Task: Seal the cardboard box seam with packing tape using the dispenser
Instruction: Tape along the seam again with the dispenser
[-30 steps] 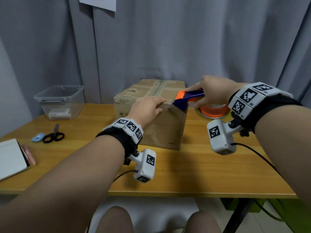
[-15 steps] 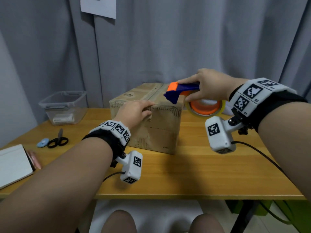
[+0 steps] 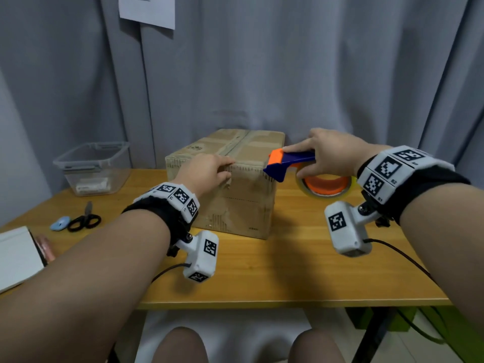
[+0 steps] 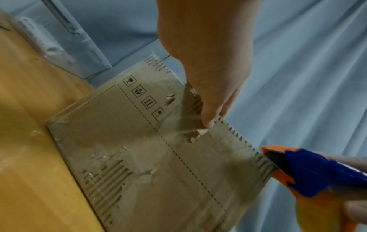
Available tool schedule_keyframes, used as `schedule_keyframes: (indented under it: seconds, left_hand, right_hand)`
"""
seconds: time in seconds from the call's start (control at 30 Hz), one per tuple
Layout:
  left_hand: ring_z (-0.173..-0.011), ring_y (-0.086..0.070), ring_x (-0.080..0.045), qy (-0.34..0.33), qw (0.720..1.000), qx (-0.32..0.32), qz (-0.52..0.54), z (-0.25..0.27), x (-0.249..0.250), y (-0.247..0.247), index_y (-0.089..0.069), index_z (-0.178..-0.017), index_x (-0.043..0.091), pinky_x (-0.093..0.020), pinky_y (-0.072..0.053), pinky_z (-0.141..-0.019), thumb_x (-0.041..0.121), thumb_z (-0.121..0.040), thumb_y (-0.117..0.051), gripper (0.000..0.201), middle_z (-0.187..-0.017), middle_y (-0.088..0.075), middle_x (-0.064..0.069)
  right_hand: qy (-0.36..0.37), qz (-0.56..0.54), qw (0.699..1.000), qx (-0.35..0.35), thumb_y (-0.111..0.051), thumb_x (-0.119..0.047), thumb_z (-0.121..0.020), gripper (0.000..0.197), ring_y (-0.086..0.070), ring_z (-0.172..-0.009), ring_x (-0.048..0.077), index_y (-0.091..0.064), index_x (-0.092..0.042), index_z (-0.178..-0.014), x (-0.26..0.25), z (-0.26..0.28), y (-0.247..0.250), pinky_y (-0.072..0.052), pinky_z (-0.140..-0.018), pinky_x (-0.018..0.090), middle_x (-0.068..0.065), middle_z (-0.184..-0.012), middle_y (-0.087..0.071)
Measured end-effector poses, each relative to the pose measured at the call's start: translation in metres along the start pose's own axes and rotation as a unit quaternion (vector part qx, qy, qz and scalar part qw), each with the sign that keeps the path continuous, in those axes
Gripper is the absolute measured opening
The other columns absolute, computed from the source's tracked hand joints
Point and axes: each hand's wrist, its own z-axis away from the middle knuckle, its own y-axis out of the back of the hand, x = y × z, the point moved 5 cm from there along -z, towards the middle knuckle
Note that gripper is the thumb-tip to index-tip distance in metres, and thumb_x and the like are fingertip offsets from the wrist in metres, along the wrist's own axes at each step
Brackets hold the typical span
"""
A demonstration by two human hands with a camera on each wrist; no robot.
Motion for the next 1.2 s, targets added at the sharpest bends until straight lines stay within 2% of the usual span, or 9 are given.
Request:
schedule_keyframes:
  seconds: [0.1, 0.2, 0.3, 0.43, 0.57, 0.67, 0.83, 0.93, 1.2]
  left_hand:
    - [-0.111, -0.058, -0.022, -0.035, 0.998, -0.03, -0.044, -0.006, 0.018, 0.002, -0.052, -0.132, 0.028, -0.04, -0.05, -0.09, 0.034, -0.091, -0.054, 0.041, -0.122, -0.065, 0.0]
    - [-0.119, -0.054, -0.024, -0.081, 0.995, -0.061, -0.021, -0.01, 0.051, -0.005, -0.05, -0.134, 0.023, -0.04, -0.045, -0.097, 0.029, -0.09, -0.056, 0.045, -0.131, -0.059, -0.002]
    - [-0.122, -0.051, -0.025, -0.108, 0.993, -0.048, 0.009, -0.009, 0.067, -0.012, -0.05, -0.134, 0.017, -0.038, -0.041, -0.1, 0.024, -0.089, -0.059, 0.047, -0.134, -0.057, -0.004]
    - [-0.126, -0.049, -0.02, -0.108, 0.993, -0.026, 0.034, -0.009, 0.057, -0.014, -0.046, -0.139, 0.022, -0.033, -0.038, -0.102, 0.027, -0.088, -0.062, 0.053, -0.138, -0.053, 0.002]
    - [-0.125, -0.05, -0.017, -0.105, 0.993, -0.01, 0.048, -0.009, 0.055, -0.018, -0.047, -0.138, 0.026, -0.032, -0.04, -0.1, 0.028, -0.088, -0.062, 0.052, -0.137, -0.054, 0.006]
    - [-0.124, -0.051, -0.017, -0.096, 0.994, -0.015, 0.052, -0.01, 0.052, -0.02, -0.048, -0.137, 0.027, -0.035, -0.042, -0.101, 0.029, -0.087, -0.063, 0.052, -0.136, -0.056, 0.005]
    - [-0.129, -0.047, -0.017, -0.096, 0.994, -0.012, 0.054, -0.009, 0.052, -0.018, -0.047, -0.138, 0.023, -0.033, -0.037, -0.106, 0.029, -0.088, -0.063, 0.053, -0.139, -0.053, 0.003]
    - [-0.132, -0.043, -0.016, -0.087, 0.995, -0.02, 0.052, -0.011, 0.05, -0.018, -0.046, -0.139, 0.023, -0.03, -0.032, -0.11, 0.031, -0.088, -0.063, 0.054, -0.142, -0.049, 0.004]
    - [-0.128, -0.047, -0.02, -0.067, 0.997, -0.019, 0.033, -0.01, 0.055, -0.014, -0.048, -0.137, 0.023, -0.031, -0.034, -0.105, 0.031, -0.088, -0.062, 0.052, -0.139, -0.052, 0.002]
  right_hand:
    - [-0.002, -0.003, 1.0, -0.001, -0.068, -0.052, -0.078, 0.064, -0.045, -0.082, 0.015, -0.042, -0.045, -0.137, 0.003, 0.001, -0.003, -0.04, -0.071, 0.031, 0.0, -0.098, -0.044]
    - [-0.002, -0.001, 1.0, 0.0, -0.068, -0.05, -0.078, 0.064, -0.045, -0.083, 0.015, -0.043, -0.044, -0.137, 0.004, 0.002, -0.003, -0.039, -0.071, 0.03, 0.001, -0.098, -0.044]
    - [-0.003, -0.006, 1.0, 0.001, -0.068, -0.049, -0.079, 0.065, -0.046, -0.084, 0.016, -0.043, -0.043, -0.138, 0.003, 0.002, -0.003, -0.037, -0.071, 0.029, 0.001, -0.1, -0.044]
    - [-0.004, -0.013, 1.0, 0.016, -0.068, -0.05, -0.079, 0.066, -0.045, -0.08, 0.016, -0.041, -0.043, -0.139, 0.002, 0.004, -0.007, -0.036, -0.07, 0.029, -0.001, -0.096, -0.041]
    - [-0.011, -0.044, 0.998, 0.035, -0.066, -0.053, -0.079, 0.068, -0.053, -0.093, 0.023, -0.036, -0.046, -0.14, 0.007, 0.014, -0.012, -0.042, -0.081, 0.032, 0.005, -0.108, -0.047]
    - [-0.006, -0.038, 0.998, 0.045, -0.065, -0.054, -0.079, 0.069, -0.052, -0.098, 0.024, -0.034, -0.048, -0.14, 0.009, 0.021, -0.009, -0.045, -0.087, 0.037, 0.005, -0.112, -0.046]
    - [-0.013, -0.043, 0.998, 0.047, -0.064, -0.052, -0.08, 0.068, -0.052, -0.094, 0.023, -0.033, -0.048, -0.141, 0.012, 0.027, -0.015, -0.045, -0.084, 0.035, 0.005, -0.11, -0.046]
    - [-0.035, -0.036, 0.998, 0.044, -0.066, -0.051, -0.08, 0.067, -0.05, -0.094, 0.021, -0.036, -0.049, -0.139, 0.031, 0.04, -0.018, -0.039, -0.078, 0.031, 0.004, -0.11, -0.046]
    - [-0.066, -0.022, 0.996, 0.064, -0.067, -0.051, -0.078, 0.065, -0.051, -0.095, 0.021, -0.04, -0.049, -0.137, 0.058, 0.07, -0.023, -0.04, -0.079, 0.032, 0.001, -0.109, -0.045]
